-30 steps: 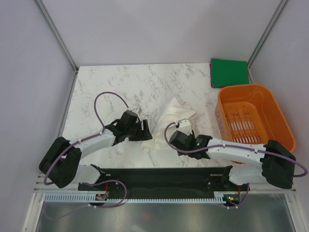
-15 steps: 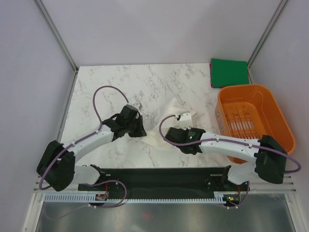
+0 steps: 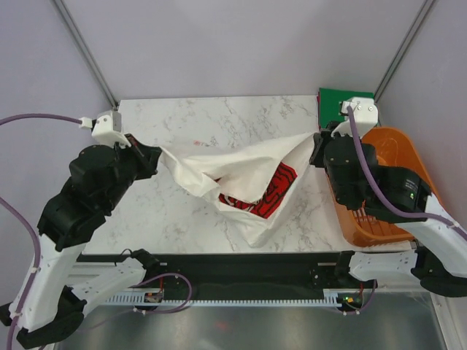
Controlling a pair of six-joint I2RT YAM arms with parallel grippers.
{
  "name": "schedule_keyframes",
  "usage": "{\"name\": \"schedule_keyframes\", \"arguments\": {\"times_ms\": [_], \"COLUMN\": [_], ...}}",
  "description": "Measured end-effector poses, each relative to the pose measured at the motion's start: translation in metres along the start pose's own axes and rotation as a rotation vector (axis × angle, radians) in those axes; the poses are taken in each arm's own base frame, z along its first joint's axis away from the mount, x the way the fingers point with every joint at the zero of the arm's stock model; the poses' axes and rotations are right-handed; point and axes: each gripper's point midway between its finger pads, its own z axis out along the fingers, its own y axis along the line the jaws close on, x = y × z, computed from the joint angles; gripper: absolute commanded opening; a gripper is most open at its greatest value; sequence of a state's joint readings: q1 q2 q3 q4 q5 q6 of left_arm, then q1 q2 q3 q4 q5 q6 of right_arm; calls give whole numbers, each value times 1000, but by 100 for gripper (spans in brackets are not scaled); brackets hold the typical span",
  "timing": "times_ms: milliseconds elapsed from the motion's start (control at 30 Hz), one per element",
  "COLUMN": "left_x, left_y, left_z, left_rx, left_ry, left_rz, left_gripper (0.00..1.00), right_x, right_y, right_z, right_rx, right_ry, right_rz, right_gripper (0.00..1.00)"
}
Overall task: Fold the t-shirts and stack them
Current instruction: Flatten the tshirt out
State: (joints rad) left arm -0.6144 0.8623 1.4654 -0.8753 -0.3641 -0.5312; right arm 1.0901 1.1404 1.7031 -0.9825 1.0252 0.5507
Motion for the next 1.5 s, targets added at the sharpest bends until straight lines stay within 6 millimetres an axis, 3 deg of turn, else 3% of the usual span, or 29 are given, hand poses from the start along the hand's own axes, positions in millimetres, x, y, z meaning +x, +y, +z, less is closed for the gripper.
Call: {"name": "schedule_keyframes", "arguments": {"times_ms": [67,133,267,433,533,667,700,767,800,867,967,1067,1133,1367,1433,1500], "left_x": [3,19,62,117,144,144,142,136,133,125,116,119,130,178,187,196], "left_y": [11,25,57,99,141,191,195,193,191,186,181,178,180,178,179,182], "left_z": [-6,0,24,52,60,67,70,75,77,79,77,74,72,77,78,79], "left_rx": [-38,-106,-252,-372,-449,-553,-557,-535,-524,-497,-469,-448,-445,-411,-412,-424], "left_ry": [8,49,177,335,405,414,405,380,364,322,263,224,227,331,348,357], "left_rz": [10,39,105,86,-32,-216,-238,-260,-264,-276,-286,-301,-320,-422,-447,-469], "left_gripper": [2,2,2,2,2,2,2,2,2,2,2,2,2,2,2,2], "right_x": [-11,-14,0,72,121,171,178,191,198,209,222,214,202,129,124,136], "right_y": [-5,-4,2,29,56,101,108,126,131,139,132,111,89,-1,-15,-27], "right_z": [-1,12,72,182,243,312,323,348,356,368,369,358,339,246,229,221], "right_rx": [2,29,99,64,4,-110,-130,-174,-186,-207,-173,-70,3,250,304,368], "right_ry": [-33,-45,2,190,302,370,373,371,372,376,412,428,449,401,397,423], "right_rz": [-27,-69,-145,-253,-302,-317,-314,-299,-293,-272,-259,-200,-149,126,184,220], "right_gripper": [0,0,0,0,0,0,6,16,30,40,52,56,56,54,53,52]}}
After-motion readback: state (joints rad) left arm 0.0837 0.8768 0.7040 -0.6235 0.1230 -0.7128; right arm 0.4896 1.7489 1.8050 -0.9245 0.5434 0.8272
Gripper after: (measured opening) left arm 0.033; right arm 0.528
